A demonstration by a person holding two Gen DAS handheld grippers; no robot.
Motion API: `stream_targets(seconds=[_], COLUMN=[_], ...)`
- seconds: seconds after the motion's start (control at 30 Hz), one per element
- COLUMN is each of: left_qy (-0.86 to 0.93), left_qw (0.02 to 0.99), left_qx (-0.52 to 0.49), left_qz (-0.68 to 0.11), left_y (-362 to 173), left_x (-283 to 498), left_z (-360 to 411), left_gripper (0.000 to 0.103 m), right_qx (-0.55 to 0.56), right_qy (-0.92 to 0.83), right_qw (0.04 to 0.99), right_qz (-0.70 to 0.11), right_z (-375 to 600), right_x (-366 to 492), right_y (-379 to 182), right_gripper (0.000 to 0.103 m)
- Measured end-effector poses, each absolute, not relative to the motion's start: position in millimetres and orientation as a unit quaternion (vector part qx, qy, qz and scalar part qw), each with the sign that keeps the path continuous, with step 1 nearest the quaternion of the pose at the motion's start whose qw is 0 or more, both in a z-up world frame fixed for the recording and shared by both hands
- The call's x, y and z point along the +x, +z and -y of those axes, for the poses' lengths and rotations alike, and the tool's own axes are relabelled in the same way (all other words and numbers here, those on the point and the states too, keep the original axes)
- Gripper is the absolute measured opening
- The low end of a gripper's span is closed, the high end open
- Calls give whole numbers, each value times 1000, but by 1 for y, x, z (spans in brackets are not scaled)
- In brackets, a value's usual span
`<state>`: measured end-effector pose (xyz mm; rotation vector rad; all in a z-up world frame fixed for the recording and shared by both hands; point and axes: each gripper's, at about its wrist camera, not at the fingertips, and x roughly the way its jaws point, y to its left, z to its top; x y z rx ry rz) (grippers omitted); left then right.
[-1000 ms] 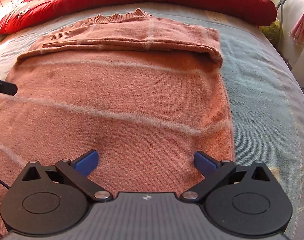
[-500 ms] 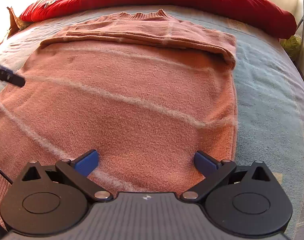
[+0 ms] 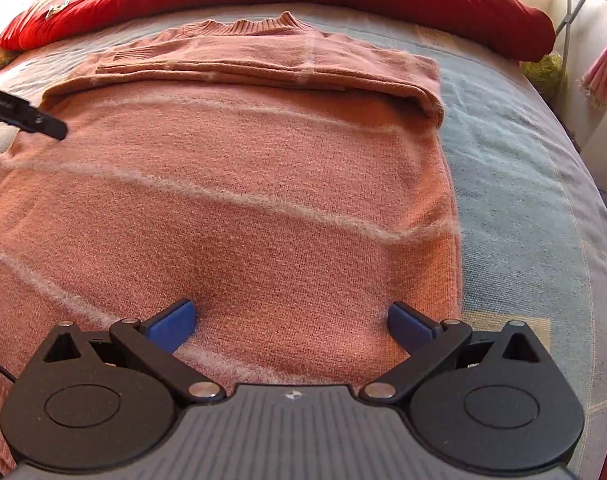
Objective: Fold clothes
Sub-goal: 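Move the open right tool over the sweater body to its ribbed hem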
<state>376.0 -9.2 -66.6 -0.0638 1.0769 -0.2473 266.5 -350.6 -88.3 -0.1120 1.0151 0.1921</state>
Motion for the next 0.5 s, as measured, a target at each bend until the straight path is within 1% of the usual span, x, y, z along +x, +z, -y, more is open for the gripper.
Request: stream_targets(seconds=[0.1,0.23,0.3,0.37,0.43,0.5], left_qy=[-137,-189,-204,-200,-193,-193], left_qw=[850,852,842,832,839,842], left_qx=[-34,-35,-12,22,59,66], left_qz=[-508,-487,-499,-517,-506,-500], left_y=[-52,-42,-54,-72,-79,-79], left_x=[361,346,340,335,324,320], left_z=[3,13,23,31,36,37], left_gripper=[102,102,102,102,102,102], right_qx=[-46,-53,-80,-94,-74,-60], right_qy=[78,99,111,118,109,110], right_qw=[862,881,877,860,858,864], right_qz=[-499,-460,-461,-487,-496,-488], right_z=[346,327,312,303,305,309], right_x=[268,263,264,267,265,262], right_y=[-81,-60,-62,-79,-90,-90], right_gripper=[103,103,103,103,103,103])
